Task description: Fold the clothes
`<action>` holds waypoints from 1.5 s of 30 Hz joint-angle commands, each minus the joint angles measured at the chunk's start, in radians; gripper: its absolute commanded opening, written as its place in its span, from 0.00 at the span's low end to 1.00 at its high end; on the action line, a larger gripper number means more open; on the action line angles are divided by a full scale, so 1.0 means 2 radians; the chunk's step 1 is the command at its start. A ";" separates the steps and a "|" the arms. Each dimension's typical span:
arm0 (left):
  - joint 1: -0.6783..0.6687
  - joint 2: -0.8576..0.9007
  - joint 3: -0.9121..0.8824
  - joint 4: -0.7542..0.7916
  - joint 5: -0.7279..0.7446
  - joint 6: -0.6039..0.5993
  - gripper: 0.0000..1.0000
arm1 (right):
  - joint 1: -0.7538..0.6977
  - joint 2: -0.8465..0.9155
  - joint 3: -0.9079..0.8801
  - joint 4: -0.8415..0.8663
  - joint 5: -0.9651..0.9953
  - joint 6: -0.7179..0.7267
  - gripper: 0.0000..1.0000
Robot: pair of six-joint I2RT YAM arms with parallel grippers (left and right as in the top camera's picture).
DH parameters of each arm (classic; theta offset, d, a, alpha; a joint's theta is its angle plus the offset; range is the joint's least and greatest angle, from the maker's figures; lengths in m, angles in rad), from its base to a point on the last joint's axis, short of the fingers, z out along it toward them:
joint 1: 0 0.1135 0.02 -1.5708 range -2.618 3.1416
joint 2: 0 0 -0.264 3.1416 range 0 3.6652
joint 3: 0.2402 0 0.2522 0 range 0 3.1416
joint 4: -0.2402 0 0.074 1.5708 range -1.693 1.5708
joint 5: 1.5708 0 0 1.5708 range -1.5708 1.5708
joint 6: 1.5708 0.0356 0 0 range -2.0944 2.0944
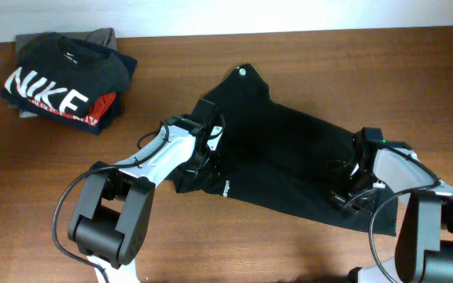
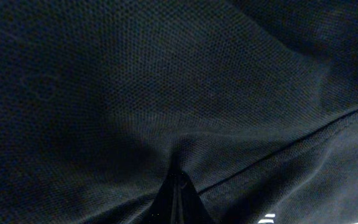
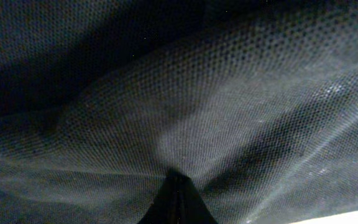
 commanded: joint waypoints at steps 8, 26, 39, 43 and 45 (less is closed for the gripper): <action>0.002 0.006 0.008 -0.007 -0.028 -0.017 0.01 | -0.008 0.009 -0.055 0.075 0.003 0.038 0.04; 0.116 0.006 0.007 -0.037 -0.049 -0.043 0.01 | -0.137 0.009 -0.056 0.065 0.009 0.024 0.04; 0.111 0.006 0.007 -0.032 0.047 -0.016 0.01 | -0.174 0.009 -0.020 0.013 0.018 0.043 0.04; 0.088 0.006 0.007 -0.024 0.053 -0.014 0.01 | -0.207 0.009 -0.005 0.005 0.020 0.043 0.04; 0.072 0.006 0.007 -0.016 0.053 -0.014 0.02 | -0.220 0.009 -0.004 0.004 0.020 0.043 0.04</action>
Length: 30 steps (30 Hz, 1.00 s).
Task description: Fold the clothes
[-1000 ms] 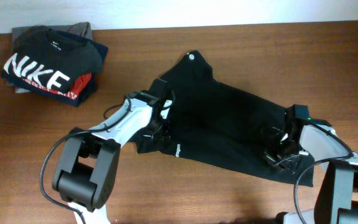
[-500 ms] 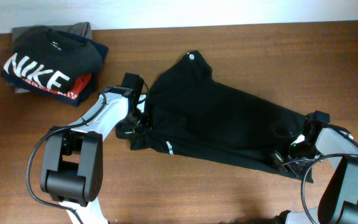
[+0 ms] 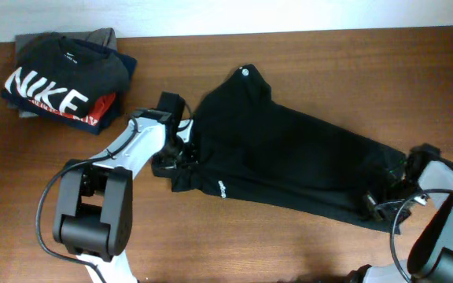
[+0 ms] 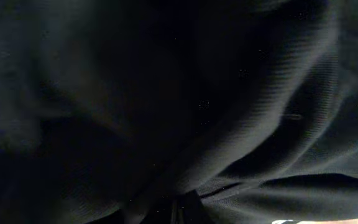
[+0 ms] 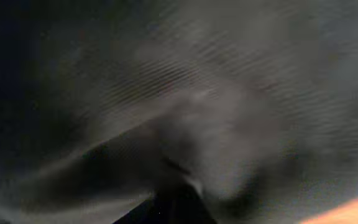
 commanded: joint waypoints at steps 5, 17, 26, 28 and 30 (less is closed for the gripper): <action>-0.076 0.006 0.007 0.047 0.009 0.012 0.12 | -0.061 0.013 0.005 0.004 0.082 0.004 0.04; -0.104 0.006 0.007 0.062 -0.006 0.001 0.32 | -0.112 0.013 0.014 0.009 0.088 0.004 0.04; -0.104 0.006 0.007 0.068 -0.010 0.000 0.58 | -0.124 0.013 0.076 -0.031 0.088 0.004 0.04; -0.104 0.006 0.007 0.068 -0.010 0.000 0.61 | -0.124 0.013 0.092 -0.045 0.087 0.005 0.04; -0.104 0.006 0.007 0.068 -0.010 0.000 0.61 | -0.124 0.013 0.108 -0.058 0.072 0.003 0.04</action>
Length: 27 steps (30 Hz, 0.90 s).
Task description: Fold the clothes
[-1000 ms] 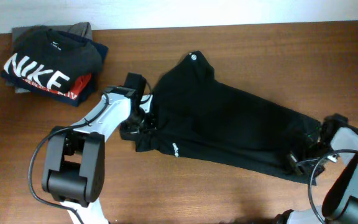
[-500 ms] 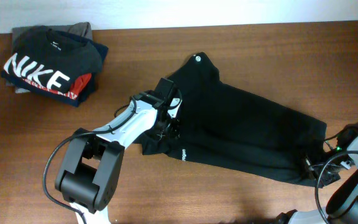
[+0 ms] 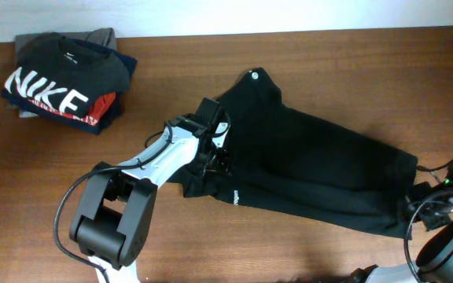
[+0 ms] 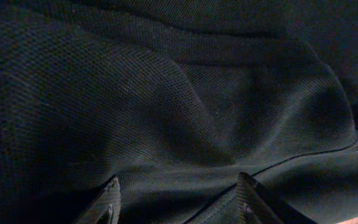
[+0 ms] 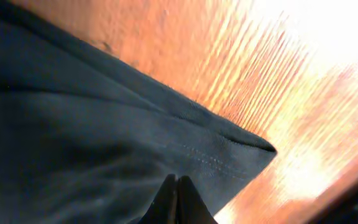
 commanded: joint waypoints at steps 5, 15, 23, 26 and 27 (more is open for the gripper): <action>0.001 0.006 0.007 0.008 -0.011 0.003 0.61 | -0.002 0.003 0.038 -0.030 -0.138 -0.117 0.04; 0.001 0.006 0.007 0.020 -0.011 0.003 0.61 | 0.102 0.003 0.038 -0.093 -0.249 -0.272 0.04; 0.001 0.006 0.007 0.020 -0.013 0.004 0.60 | 0.273 0.003 0.022 -0.022 -0.215 -0.231 0.04; 0.001 0.006 0.005 0.020 -0.013 0.004 0.60 | 0.325 0.003 0.015 0.003 -0.168 -0.167 0.04; 0.001 0.006 0.004 0.020 -0.014 0.004 0.60 | 0.339 0.003 0.013 0.008 -0.156 -0.153 0.04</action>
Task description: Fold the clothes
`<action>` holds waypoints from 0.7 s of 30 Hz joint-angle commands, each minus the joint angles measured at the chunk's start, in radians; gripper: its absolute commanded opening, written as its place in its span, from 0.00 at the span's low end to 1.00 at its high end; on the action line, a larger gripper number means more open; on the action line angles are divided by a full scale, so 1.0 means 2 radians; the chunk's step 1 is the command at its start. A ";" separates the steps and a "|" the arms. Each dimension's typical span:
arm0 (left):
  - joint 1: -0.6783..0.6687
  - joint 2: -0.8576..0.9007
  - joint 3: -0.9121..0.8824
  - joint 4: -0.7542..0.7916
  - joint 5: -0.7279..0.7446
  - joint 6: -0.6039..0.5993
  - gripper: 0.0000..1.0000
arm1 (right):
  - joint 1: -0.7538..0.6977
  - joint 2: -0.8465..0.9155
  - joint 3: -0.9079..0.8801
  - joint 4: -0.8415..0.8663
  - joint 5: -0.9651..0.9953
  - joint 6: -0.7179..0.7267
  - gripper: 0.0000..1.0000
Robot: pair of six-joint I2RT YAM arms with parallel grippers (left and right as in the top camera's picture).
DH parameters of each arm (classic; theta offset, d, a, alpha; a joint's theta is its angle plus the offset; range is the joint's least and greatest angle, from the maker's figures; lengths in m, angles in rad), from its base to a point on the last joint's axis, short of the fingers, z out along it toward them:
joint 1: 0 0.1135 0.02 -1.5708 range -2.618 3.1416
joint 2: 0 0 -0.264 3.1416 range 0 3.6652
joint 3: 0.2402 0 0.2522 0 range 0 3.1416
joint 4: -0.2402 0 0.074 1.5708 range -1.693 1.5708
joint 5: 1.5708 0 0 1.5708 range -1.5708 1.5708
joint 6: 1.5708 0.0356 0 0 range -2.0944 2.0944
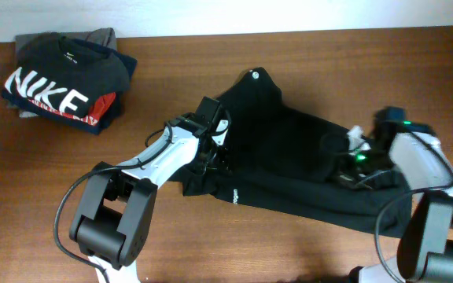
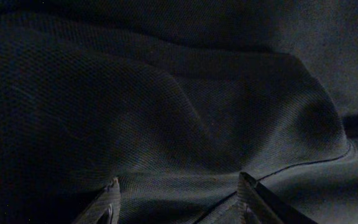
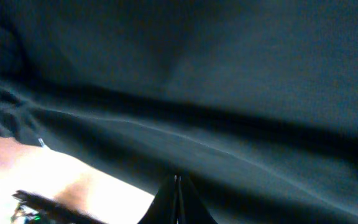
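Observation:
A black garment lies diagonally across the table's middle, and its cloth fills both wrist views. My left gripper rests on the garment's left end. In the left wrist view the left gripper stands open, with its fingertips spread on the dark mesh cloth. My right gripper is over the garment's right part. In the right wrist view the right gripper is shut on a pinch of the garment's cloth, which is lifted inward there.
A stack of folded clothes with a black NIKE shirt on top sits at the back left corner. Brown table shows at the front left and along the front edge. The pale wall edge runs along the back.
My right gripper was near the table's right edge holding the garment's far end. It is now further left, over the garment's right part, still shut on cloth. The left gripper stays open in place.
Both grippers were first shut on the black garment, left and right. Then they were wider apart with the garment stretched longer. Then the left gripper was open on the left end and the right at the far right. Now the right end sits inward.

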 commanded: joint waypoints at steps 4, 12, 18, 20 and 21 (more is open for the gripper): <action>0.001 0.006 0.004 0.003 -0.011 0.004 0.60 | 0.091 0.003 -0.011 0.023 0.070 0.093 0.04; 0.001 0.006 0.004 0.003 -0.012 0.004 0.60 | 0.146 0.004 -0.012 0.041 0.094 0.135 0.04; 0.001 0.006 0.004 0.002 -0.013 0.004 0.60 | 0.165 0.004 -0.019 0.059 0.104 0.152 0.04; 0.001 0.006 0.004 0.002 -0.013 0.004 0.60 | 0.165 0.004 -0.023 0.065 0.104 0.152 0.04; 0.001 0.006 0.004 0.003 -0.013 0.004 0.60 | 0.165 0.004 -0.027 0.072 0.104 0.152 0.04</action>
